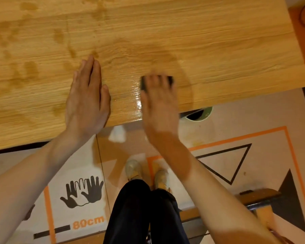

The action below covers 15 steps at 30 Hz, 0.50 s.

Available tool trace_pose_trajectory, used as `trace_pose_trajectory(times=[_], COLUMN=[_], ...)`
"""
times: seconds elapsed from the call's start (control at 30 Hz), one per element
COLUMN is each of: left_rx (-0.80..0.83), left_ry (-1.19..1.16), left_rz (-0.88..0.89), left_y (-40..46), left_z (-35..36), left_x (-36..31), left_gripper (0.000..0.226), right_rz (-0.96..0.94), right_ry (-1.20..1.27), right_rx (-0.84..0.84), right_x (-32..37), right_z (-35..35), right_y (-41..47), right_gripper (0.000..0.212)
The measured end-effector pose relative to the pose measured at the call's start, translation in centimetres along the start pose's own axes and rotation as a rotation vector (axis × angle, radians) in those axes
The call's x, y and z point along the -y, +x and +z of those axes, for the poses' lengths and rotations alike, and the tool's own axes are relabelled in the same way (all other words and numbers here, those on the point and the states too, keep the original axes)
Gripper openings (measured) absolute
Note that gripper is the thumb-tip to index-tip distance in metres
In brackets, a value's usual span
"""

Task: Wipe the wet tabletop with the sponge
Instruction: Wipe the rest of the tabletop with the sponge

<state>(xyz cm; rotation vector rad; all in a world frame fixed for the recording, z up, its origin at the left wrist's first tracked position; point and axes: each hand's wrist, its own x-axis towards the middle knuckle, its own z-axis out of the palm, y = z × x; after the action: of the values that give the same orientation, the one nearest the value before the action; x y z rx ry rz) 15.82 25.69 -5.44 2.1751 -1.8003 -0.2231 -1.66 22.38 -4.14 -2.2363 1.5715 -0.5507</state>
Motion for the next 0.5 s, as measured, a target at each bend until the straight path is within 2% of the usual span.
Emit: trace_pose_trajectory(times=[0.07,0.13,0.2,0.27,0.33,0.4,0.5], left_rx=[0.004,-0.005,-0.007,-0.015,-0.025,-0.030,-0.026], left_ry=[-0.011,-0.032,-0.049,-0.061,-0.062,-0.059,-0.050], left_rz=[-0.012,-0.020,-0.022,-0.023,-0.030,-0.033,-0.054], left_y=[0.0,-0.1,-0.1,-0.1,-0.2,-0.2,-0.2], left_z=[-0.1,-0.2,-0.2,-0.3,-0.3,-0.4,-0.5], left_x=[0.0,0.0,0.0,-0.1,-0.2,-0.3,-0.7], left_gripper=[0.056,0.055,0.055,0.055,0.056,0.056,0.057], right_rz=[-0.207,-0.351,-0.287,-0.073,0.102,0.150,0.033], right_ry=[0.053,0.043,0.044,0.057,0.069,0.119,0.203], right_rx=[0.117,0.201,0.219,0.169,0.081,0.034,0.084], right_x=[0.0,-3.8,-9.1,-14.0,-15.9,-14.1,-8.7], right_z=[-0.2,-2.4,-5.5,-9.1,-10.9,-9.9,-6.2], right_y=[-0.6,0.2,1.1,1.3,0.7,-0.1,-1.1], right_gripper=[0.044,0.044,0.044,0.045,0.046,0.049,0.051])
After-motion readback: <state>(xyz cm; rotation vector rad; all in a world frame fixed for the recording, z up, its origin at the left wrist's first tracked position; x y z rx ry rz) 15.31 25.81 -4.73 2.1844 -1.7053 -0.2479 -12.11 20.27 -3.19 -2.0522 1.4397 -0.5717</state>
